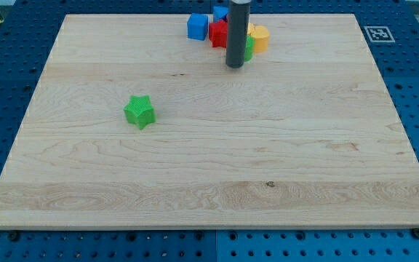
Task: Move the green star slightly left
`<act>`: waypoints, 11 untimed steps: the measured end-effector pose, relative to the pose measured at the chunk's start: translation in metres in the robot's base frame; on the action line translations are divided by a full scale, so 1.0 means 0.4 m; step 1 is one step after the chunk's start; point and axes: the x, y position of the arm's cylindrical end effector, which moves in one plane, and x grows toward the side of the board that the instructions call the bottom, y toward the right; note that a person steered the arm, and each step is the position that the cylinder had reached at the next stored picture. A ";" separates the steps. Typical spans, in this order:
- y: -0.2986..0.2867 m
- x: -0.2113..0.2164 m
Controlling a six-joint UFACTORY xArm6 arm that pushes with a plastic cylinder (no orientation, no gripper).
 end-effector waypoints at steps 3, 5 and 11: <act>-0.025 0.525; -0.447 0.508; -0.464 0.282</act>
